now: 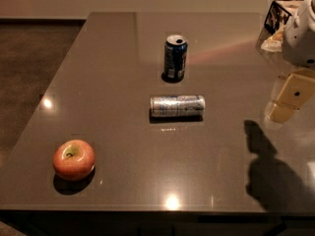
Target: Pick redbull can
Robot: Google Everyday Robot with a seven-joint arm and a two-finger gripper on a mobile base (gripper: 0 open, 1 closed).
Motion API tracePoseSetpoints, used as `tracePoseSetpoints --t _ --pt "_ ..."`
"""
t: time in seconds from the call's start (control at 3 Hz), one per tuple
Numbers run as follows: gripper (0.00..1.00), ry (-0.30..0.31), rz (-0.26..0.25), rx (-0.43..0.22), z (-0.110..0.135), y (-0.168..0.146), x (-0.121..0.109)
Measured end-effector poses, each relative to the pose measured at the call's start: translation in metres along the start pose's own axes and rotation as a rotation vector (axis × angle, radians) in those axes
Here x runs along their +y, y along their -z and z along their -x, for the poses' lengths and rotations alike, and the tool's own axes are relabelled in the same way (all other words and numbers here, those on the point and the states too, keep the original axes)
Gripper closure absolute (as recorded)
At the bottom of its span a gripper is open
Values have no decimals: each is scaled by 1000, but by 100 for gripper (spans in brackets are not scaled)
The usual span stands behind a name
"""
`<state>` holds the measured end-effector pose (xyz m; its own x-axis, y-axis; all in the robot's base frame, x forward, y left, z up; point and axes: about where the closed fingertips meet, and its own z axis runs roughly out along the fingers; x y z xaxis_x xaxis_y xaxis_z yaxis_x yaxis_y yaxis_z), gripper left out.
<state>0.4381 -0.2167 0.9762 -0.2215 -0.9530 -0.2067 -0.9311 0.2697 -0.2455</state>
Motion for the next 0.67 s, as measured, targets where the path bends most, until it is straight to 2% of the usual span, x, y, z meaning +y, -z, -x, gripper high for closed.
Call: tracePoseSetpoints --t 0.33,0.67 --pt "0 0 0 0 0 0 0" --pt "0 26 28 6 18 -14 0"
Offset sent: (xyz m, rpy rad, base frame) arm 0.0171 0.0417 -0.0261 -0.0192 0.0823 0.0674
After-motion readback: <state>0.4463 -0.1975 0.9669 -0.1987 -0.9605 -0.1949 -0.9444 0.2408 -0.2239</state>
